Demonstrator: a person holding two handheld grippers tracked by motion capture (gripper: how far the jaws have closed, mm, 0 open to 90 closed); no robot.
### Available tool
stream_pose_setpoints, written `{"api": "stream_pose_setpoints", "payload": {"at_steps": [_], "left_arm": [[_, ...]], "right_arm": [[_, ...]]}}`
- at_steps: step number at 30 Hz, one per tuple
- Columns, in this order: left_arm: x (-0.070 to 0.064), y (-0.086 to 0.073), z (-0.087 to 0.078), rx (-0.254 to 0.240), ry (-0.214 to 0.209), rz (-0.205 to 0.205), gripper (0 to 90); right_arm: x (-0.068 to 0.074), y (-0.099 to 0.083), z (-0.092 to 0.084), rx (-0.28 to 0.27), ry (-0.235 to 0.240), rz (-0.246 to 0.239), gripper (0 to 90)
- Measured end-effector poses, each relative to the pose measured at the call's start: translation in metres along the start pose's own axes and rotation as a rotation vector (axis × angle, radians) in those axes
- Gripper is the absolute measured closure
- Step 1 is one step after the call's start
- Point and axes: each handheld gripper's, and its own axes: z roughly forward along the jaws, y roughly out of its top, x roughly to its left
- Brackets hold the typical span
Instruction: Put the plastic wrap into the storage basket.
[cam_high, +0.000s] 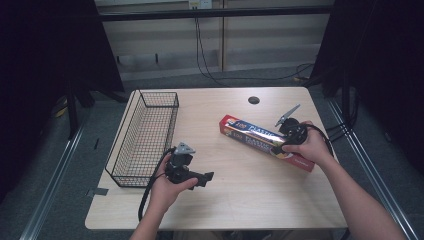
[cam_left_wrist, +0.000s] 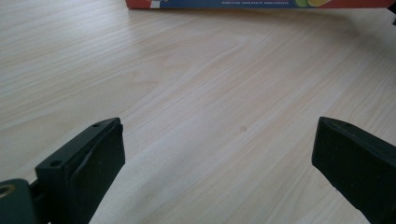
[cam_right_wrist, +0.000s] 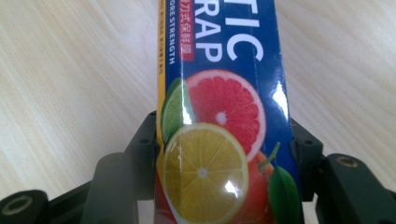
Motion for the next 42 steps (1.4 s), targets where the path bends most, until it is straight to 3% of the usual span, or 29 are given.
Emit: {"api": "stream_pose_setpoints", "payload": {"at_steps": [7,13,18,19,20,29,33,36,37,42], "left_arm": [[-0.003,0.011,0.003,0.015,-0.03,0.033,1.5],[-0.01,0.036,0.002,0.034,-0.071,0.089,0.9],[-0.016,0.052,0.001,0.064,-0.085,0.141,0.8],[-0.021,0.06,0.001,0.073,-0.078,0.176,1.4],[-0.022,0.063,0.001,0.068,-0.093,0.186,2.2],[-0.031,0.09,0.004,0.076,-0.12,0.22,4.1],[-0.032,0.102,0.008,0.11,-0.139,0.269,4.0],[-0.034,0.107,0.013,0.11,-0.162,0.265,3.9],[-0.034,0.11,0.014,0.128,-0.164,0.297,3.8],[-0.04,0.118,0.022,0.14,-0.179,0.314,3.4]], "right_arm": [[0.009,-0.001,-0.009,-0.021,0.016,-0.052,43.4],[0.02,-0.002,-0.023,-0.06,0.052,-0.082,43.5],[0.031,-0.002,-0.029,-0.065,0.067,-0.14,43.4],[0.033,-0.002,-0.03,-0.068,0.067,-0.153,43.4],[0.035,-0.002,-0.031,-0.068,0.075,-0.165,43.4],[0.053,0.001,-0.036,-0.066,0.103,-0.231,43.3],[0.062,0.002,-0.037,-0.054,0.118,-0.252,43.3],[0.064,0.003,-0.039,-0.069,0.124,-0.269,43.3],[0.064,0.004,-0.039,-0.07,0.127,-0.277,43.3],[0.068,0.006,-0.04,-0.066,0.13,-0.294,43.3]]}}
